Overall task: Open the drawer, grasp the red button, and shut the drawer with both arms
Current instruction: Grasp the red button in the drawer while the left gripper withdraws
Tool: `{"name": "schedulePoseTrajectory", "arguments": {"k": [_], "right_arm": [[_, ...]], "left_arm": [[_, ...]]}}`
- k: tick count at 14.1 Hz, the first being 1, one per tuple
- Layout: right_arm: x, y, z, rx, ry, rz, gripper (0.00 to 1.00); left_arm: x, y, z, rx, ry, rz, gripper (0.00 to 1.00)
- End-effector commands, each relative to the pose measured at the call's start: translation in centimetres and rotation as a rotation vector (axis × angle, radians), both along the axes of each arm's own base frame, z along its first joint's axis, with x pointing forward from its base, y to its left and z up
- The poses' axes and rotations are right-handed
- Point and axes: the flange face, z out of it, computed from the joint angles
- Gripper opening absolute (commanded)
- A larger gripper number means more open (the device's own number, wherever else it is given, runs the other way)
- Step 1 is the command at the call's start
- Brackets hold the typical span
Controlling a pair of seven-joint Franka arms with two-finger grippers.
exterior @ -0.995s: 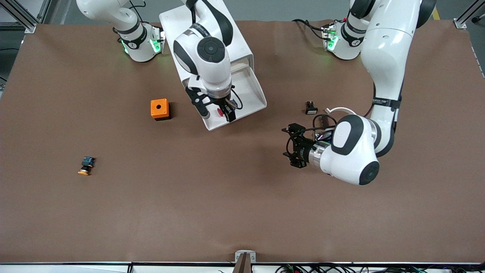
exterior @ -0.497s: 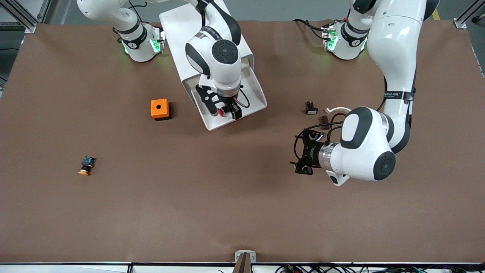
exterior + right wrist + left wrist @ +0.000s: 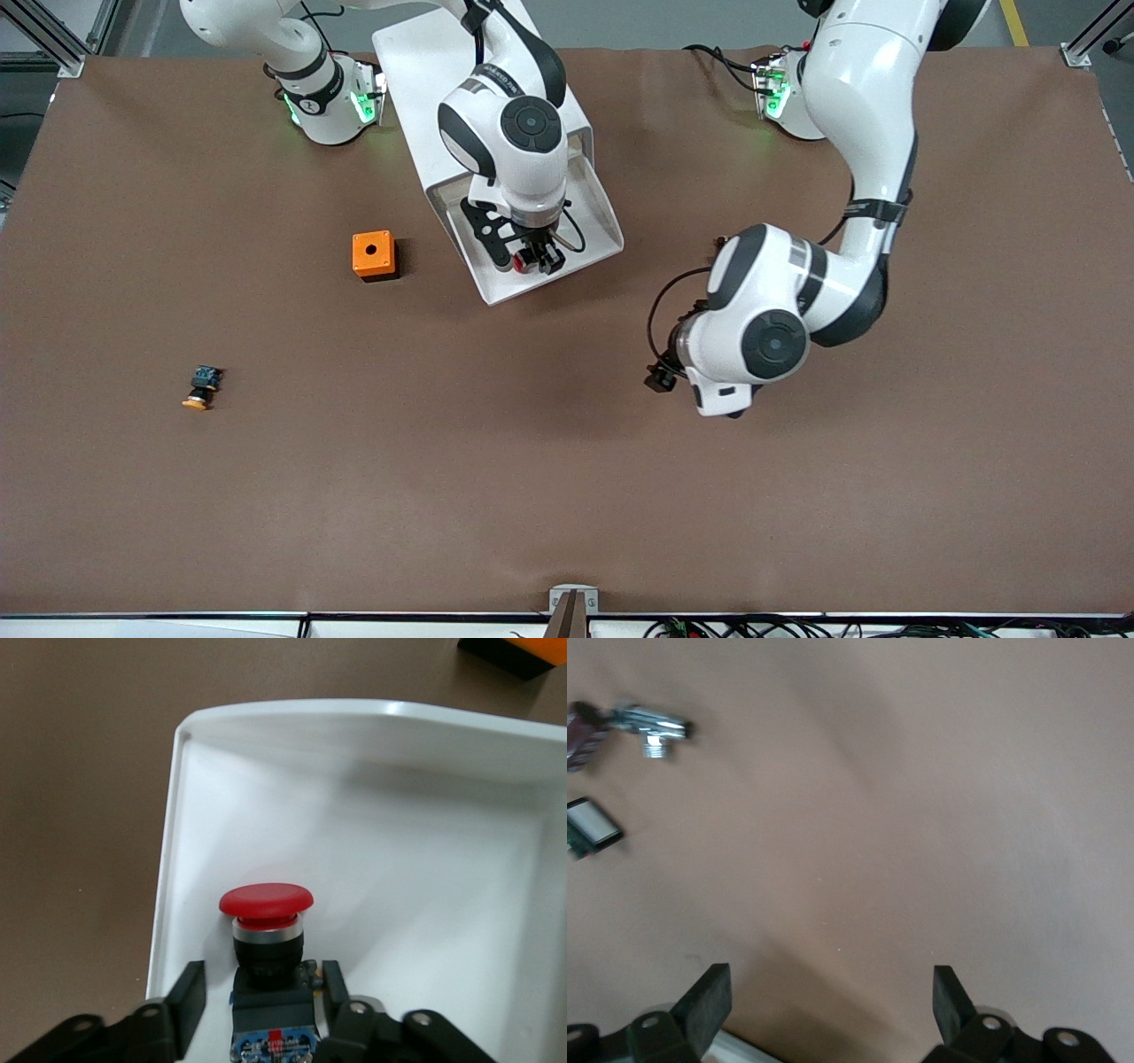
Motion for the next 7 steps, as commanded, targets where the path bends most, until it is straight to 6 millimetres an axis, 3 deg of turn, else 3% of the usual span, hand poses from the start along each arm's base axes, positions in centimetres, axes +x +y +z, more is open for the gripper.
{"name": "schedulePoseTrajectory", "arguments": {"k": [1, 3, 5, 7], "right_arm": [[0.0, 0.0, 0.4, 0.002, -0.003, 0.001, 0.00], [0.6, -0.5, 0.8, 0.000, 0.006, 0.036, 0.00], [2.6, -2.2, 2.5, 0.011, 0.033, 0.048, 0.00], [5.6, -5.9, 6.6, 0.057, 0.117, 0.123, 0.00]], "left_arm": [[-2.1, -2.7, -1.8, -0.004, -0.035, -0.117, 1.00], [-4.0, -5.9, -2.1, -0.016, -0.053, -0.183, 1.00], [-5.3, -7.5, -2.4, -0.021, -0.052, -0.224, 1.00], [-6.8, -8.6, -3.2, -0.024, -0.027, -0.239, 1.00]]}}
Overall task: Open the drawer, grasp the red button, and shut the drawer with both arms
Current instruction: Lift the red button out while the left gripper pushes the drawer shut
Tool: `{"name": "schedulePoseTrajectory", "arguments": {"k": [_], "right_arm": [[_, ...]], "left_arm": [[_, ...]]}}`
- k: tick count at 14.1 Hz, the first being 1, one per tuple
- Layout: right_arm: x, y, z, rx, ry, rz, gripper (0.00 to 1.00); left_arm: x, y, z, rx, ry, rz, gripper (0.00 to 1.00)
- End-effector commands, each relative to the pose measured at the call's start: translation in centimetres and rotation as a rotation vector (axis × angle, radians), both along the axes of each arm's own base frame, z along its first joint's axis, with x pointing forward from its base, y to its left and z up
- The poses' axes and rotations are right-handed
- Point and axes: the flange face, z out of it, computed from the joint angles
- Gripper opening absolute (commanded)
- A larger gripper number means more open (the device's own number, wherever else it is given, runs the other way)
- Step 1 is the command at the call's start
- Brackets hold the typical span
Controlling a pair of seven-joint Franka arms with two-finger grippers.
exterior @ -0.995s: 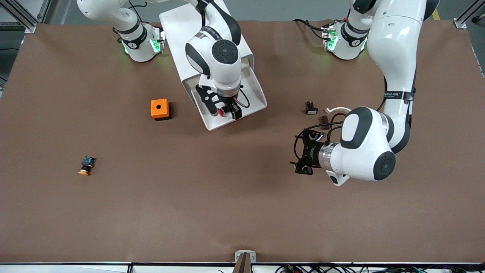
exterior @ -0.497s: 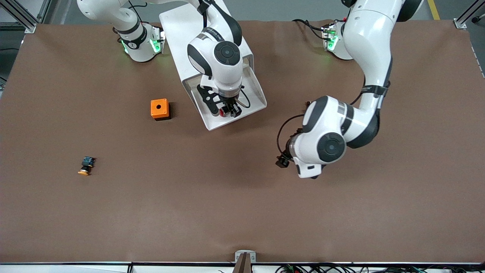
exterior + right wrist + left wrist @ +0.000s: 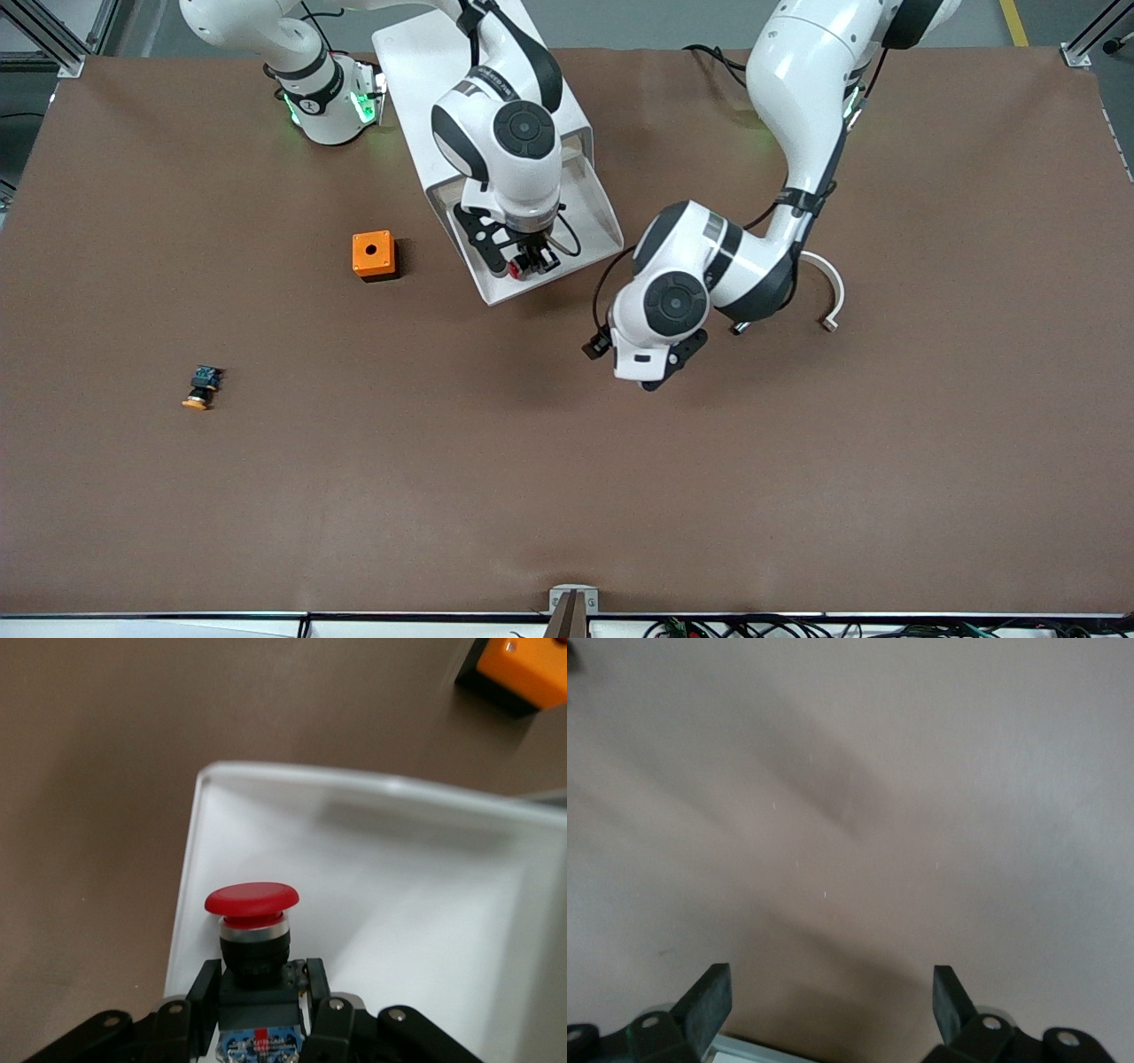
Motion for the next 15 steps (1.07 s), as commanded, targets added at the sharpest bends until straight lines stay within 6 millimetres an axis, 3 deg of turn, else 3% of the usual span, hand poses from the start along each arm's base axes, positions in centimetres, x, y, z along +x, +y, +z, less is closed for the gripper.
{"name": "schedulePoseTrajectory", "arguments": {"k": [1, 4, 6, 8, 12, 15], "right_arm": [[4.2, -6.3, 6.3, 0.059, 0.087, 0.120, 0.00], [8.5, -17.5, 10.0, 0.112, 0.144, 0.337, 0.00], [11.5, -25.4, 9.7, 0.140, 0.153, 0.402, 0.00], [13.5, -31.6, 8.6, 0.142, 0.138, 0.481, 0.00], [15.7, -40.9, 5.2, 0.136, 0.056, 0.641, 0.00], [16.3, -45.7, 0.5, 0.135, 0.030, 0.700, 0.00]], "left_arm": [[-1.7, -1.2, -0.6, -0.001, 0.009, -0.038, 1.00], [-4.5, -3.9, -1.1, -0.012, 0.044, -0.059, 1.00], [-6.8, -5.7, -1.0, 0.017, 0.066, -0.021, 1.00], [-9.2, -7.9, -0.8, 0.030, 0.079, -0.004, 1.00], [-14.3, -12.0, -0.4, 0.039, 0.131, 0.021, 1.00], [-18.2, -14.5, -0.6, 0.075, 0.153, 0.046, 1.00]]}}
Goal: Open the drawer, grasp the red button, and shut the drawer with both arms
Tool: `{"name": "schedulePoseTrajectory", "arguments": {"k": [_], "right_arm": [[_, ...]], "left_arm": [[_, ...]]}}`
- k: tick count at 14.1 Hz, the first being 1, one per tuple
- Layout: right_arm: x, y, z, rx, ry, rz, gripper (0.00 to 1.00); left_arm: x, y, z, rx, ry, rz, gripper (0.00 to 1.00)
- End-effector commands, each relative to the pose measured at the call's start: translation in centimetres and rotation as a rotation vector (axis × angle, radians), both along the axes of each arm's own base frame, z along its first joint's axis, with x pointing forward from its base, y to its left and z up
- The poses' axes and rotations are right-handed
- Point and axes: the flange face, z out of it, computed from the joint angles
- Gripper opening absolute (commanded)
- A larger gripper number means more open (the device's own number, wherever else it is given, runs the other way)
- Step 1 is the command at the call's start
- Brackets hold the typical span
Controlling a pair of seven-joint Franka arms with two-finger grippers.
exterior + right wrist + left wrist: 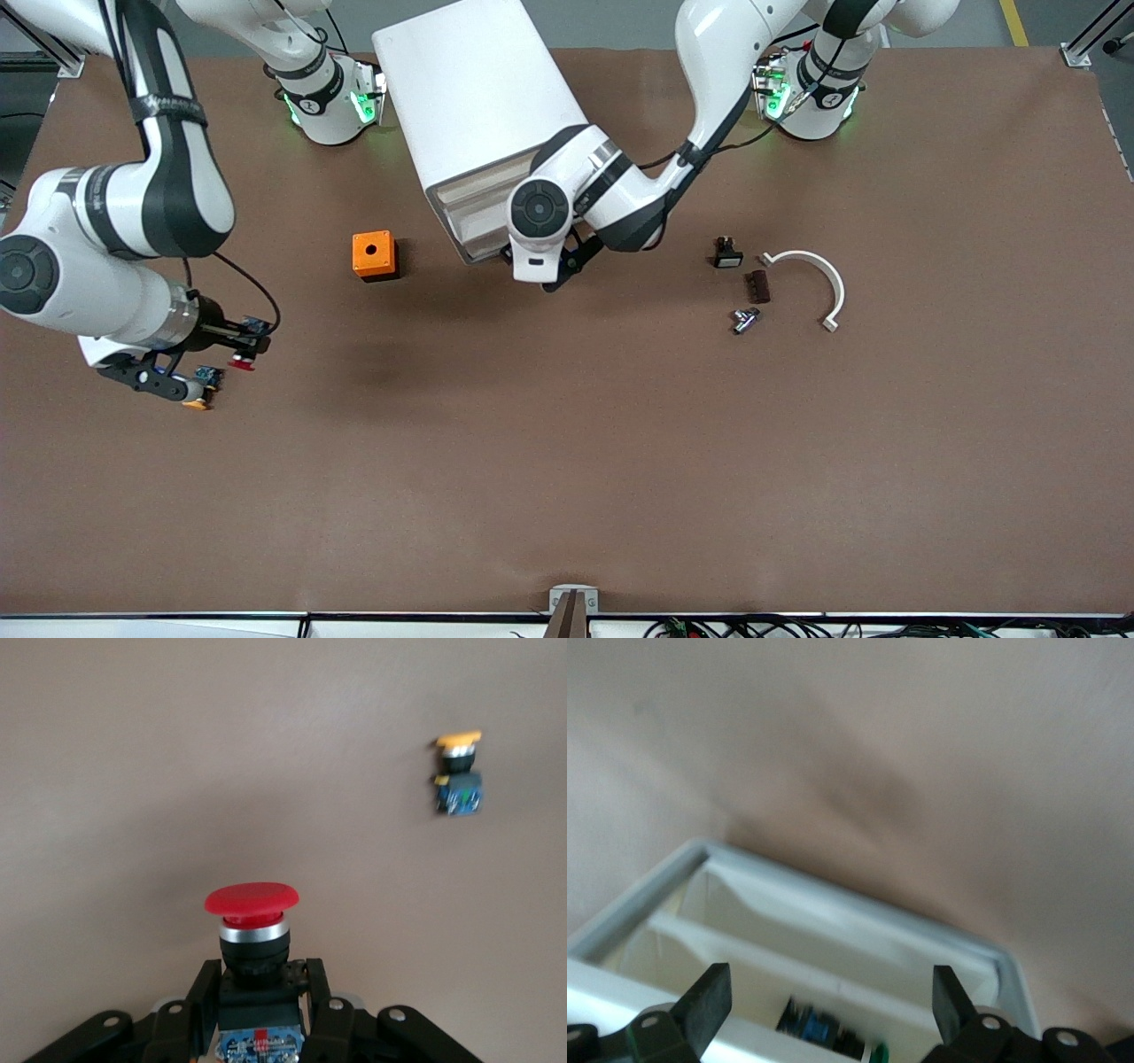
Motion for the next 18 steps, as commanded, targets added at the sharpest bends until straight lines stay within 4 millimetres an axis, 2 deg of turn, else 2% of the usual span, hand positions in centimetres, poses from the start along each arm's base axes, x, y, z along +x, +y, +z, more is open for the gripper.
{"name": "schedulePoseTrajectory", "arguments": {"k": [1, 3, 4, 6, 8, 10, 12, 14, 16, 17, 18], "right_arm": [[0.0, -3.5, -4.2, 0.003, -0.030, 0.068, 0.00], [0.0, -5.9, -8.1, 0.000, -0.062, 0.112, 0.00], [-0.1, -6.3, -9.7, -0.003, -0.062, 0.112, 0.00], [-0.1, -6.4, -12.4, -0.005, -0.050, 0.109, 0.00], [-0.8, -6.5, -14.8, -0.012, -0.074, 0.105, 0.00], [-1.5, -6.4, -16.5, -0.017, -0.086, 0.103, 0.00], [-1.4, -6.3, -17.5, -0.020, -0.087, 0.096, 0.00], [-1.2, -6.7, -17.8, -0.023, -0.097, 0.090, 0.00], [-1.0, -6.7, -18.8, -0.025, -0.102, 0.091, 0.00], [-0.9, -6.9, -19.0, -0.025, -0.100, 0.088, 0.15], [-0.7, -6.8, -18.8, -0.026, -0.105, 0.090, 0.87]], "left_arm": [[-3.0, -1.4, 0.5, 0.046, -0.001, 0.034, 1.00], [-4.2, -2.1, 0.5, 0.053, -0.002, 0.022, 1.00], [-4.4, -2.1, 0.5, 0.064, -0.001, 0.013, 1.00], [-3.2, -1.2, 0.8, 0.094, -0.053, -0.016, 1.00], [-0.4, 0.6, 2.5, 0.125, -0.166, -0.045, 1.00], [4.9, 4.6, 4.2, 0.122, -0.221, -0.040, 1.00], [9.3, 8.5, 6.6, 0.088, -0.262, -0.068, 1.00], [14.9, 15.0, 9.6, 0.080, -0.302, 0.011, 1.00], [17.7, 20.1, 12.7, 0.065, -0.323, -0.003, 1.00], [18.7, 23.2, 14.8, 0.064, -0.322, -0.042, 1.00], [19.5, 26.5, 17.0, 0.060, -0.327, -0.088, 1.00]]}}
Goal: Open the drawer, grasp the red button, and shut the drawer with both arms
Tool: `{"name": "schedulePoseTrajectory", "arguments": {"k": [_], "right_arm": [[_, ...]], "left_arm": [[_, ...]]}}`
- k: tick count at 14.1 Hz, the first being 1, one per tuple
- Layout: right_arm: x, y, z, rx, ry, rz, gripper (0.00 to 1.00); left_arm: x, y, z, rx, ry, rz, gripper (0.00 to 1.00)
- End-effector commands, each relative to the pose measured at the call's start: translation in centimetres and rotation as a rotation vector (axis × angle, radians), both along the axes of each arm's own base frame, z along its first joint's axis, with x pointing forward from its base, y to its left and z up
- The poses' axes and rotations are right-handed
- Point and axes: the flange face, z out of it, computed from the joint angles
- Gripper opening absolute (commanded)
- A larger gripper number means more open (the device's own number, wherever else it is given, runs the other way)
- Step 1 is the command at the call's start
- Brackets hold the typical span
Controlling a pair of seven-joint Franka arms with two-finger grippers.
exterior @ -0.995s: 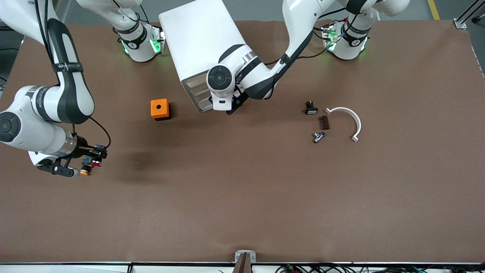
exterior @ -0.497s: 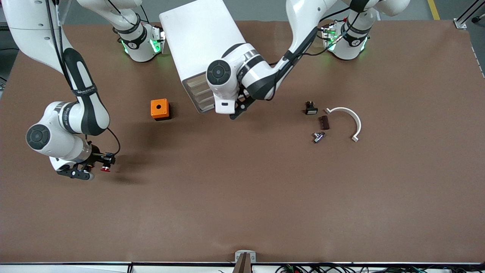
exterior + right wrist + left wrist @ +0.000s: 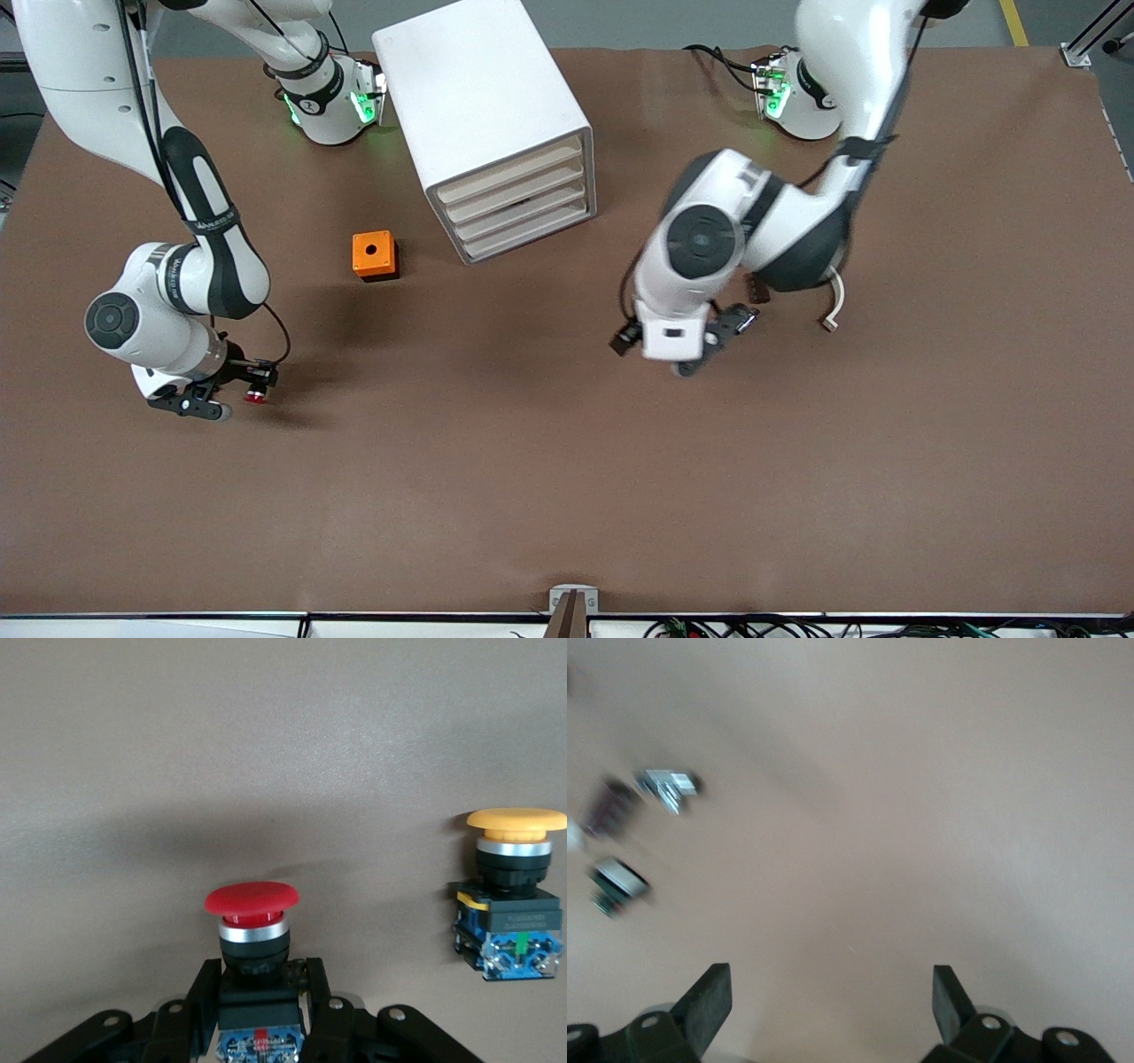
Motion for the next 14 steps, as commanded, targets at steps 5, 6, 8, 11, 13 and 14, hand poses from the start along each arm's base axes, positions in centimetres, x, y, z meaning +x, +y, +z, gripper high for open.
{"name": "schedulePoseTrajectory", "arguments": {"k": [5, 6, 8, 11, 13, 14], "right_arm": [[0.5, 0.2, 1.4, 0.002, 0.002, 0.007, 1.00], [0.6, 0.2, 3.3, 0.007, 0.012, 0.017, 1.00], [0.9, 0.3, 6.9, 0.014, 0.045, 0.036, 1.00], [1.3, 0.3, 13.9, 0.022, 0.096, 0.079, 1.00], [0.7, 0.4, 18.5, 0.031, 0.140, 0.083, 1.00], [0.2, 0.7, 20.5, 0.035, 0.169, 0.085, 1.00]], "left_arm": [[0.6, 15.3, 12.7, 0.009, -0.032, -0.195, 1.00], [0.3, 16.8, 14.0, 0.007, -0.038, -0.217, 1.00], [-0.9, 21.1, 16.6, 0.000, -0.059, -0.310, 1.00], [-4.3, 26.7, 19.6, 0.006, -0.088, -0.475, 1.00], [-6.3, 28.7, 20.7, 0.011, -0.096, -0.535, 1.00], [-7.1, 29.0, 20.9, 0.014, -0.095, -0.558, 1.00]]}}
